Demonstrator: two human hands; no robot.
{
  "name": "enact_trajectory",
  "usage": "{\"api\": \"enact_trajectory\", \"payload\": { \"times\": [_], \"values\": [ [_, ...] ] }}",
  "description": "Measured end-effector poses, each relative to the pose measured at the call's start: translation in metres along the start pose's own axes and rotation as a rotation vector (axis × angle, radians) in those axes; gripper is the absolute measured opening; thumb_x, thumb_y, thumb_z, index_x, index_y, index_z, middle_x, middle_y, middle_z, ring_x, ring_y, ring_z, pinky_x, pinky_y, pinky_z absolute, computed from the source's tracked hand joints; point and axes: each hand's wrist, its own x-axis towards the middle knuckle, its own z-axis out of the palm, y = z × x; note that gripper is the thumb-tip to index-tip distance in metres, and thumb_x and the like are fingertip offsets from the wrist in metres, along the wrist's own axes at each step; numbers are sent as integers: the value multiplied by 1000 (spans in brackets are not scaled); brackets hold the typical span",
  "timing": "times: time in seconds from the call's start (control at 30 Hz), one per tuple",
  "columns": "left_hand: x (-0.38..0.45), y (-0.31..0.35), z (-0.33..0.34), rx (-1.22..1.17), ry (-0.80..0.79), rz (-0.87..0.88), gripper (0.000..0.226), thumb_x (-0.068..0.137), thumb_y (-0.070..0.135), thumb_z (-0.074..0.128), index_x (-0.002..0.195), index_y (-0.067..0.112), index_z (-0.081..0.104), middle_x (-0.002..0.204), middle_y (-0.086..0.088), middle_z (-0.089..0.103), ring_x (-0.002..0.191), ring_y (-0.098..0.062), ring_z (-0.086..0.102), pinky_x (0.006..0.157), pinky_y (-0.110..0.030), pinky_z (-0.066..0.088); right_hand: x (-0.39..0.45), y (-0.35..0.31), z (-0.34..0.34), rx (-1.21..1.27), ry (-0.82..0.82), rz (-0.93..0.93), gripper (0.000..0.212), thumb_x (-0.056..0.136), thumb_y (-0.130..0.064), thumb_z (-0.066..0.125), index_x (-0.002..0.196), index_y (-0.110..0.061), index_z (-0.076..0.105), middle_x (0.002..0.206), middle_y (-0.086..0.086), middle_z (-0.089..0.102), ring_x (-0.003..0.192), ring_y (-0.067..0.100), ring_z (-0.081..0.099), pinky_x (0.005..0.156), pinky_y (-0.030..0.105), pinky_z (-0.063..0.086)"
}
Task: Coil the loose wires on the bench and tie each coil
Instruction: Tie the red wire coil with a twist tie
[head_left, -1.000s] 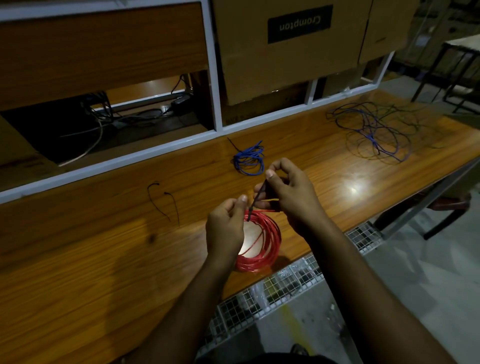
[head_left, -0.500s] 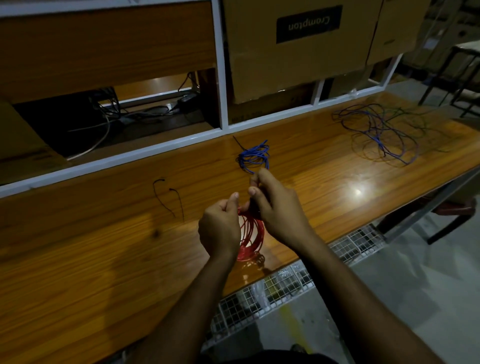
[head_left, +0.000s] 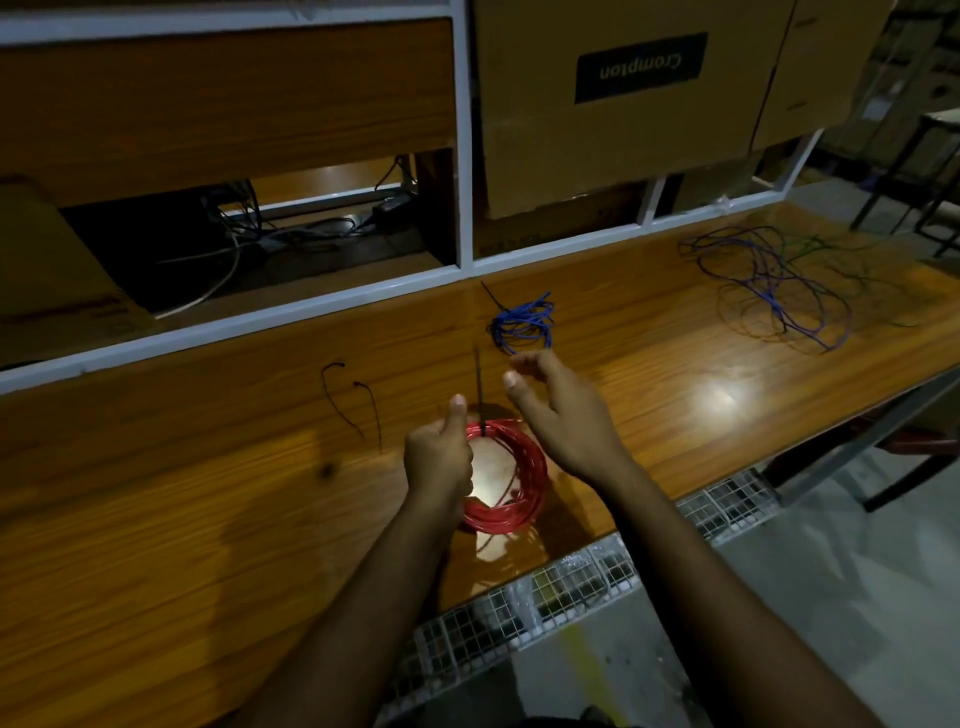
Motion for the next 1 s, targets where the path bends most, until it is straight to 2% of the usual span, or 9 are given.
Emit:
{"api": "enact_trajectory", "payload": {
  "times": [0.07,0.13,0.27,0.4,0.47,0.57,0.77,0.87,1.0],
  "values": [
    [3,4,-5,-121,-89,-106,43,99,50,49,99,8,61,54,4,36,41,-9,29,41,-21,21,2,9,5,-6,-226,81,51,100,-56,41,132,-19,54,127,1,64,110,14,61,93,38,50],
    [7,8,-11,-172,-165,-151,47,101,50,45,108,6,61,52,4,39,40,-8,33,40,-21,24,-4,16,14,127,-345,151,40,100,-51,45,121,-20,58,110,4,70,96,18,68,88,43,55],
    [11,15,-25,-261,-360,-167,52,103,49,37,123,4,56,58,-4,57,50,-15,54,49,-27,43,-9,25,29,252,-209,214,23,102,-40,49,99,-20,59,84,5,68,71,20,69,65,41,54],
    [10,12,-40,-32,-490,-143,39,100,46,46,129,20,52,105,-13,71,97,-26,68,74,-37,53,-2,26,35,328,-107,270,23,101,-41,51,100,-21,60,85,5,66,69,18,67,60,35,51],
    [12,9,-46,81,-535,-128,36,99,35,55,131,20,50,116,-12,68,104,-25,67,78,-37,56,3,27,35,350,-65,287,24,100,-43,54,99,-20,61,86,6,67,69,19,67,58,32,48],
    [22,5,-50,99,-527,-89,36,96,16,60,132,13,52,112,-11,71,100,-23,71,80,-36,60,8,25,33,438,-54,337,25,98,-40,58,105,-17,63,93,12,69,71,19,69,54,23,49],
    [40,5,-28,5,-441,-67,23,95,9,61,116,19,61,102,-9,75,89,-22,75,78,-41,61,6,47,20,653,-123,476,29,96,-33,64,122,-22,61,101,10,72,87,25,73,73,39,59],
    [46,10,5,-26,-446,-45,20,94,8,63,108,22,65,102,-8,75,90,-22,75,78,-42,61,20,69,2,631,-50,468,30,94,-26,68,122,-18,62,104,12,72,87,27,74,74,47,61],
    [56,25,70,-111,-396,-6,25,92,4,64,117,10,64,108,-13,73,90,-25,75,74,-39,62,59,104,-38,665,95,456,32,89,-13,72,118,-9,60,92,16,75,78,29,74,64,47,61]
  ]
}}
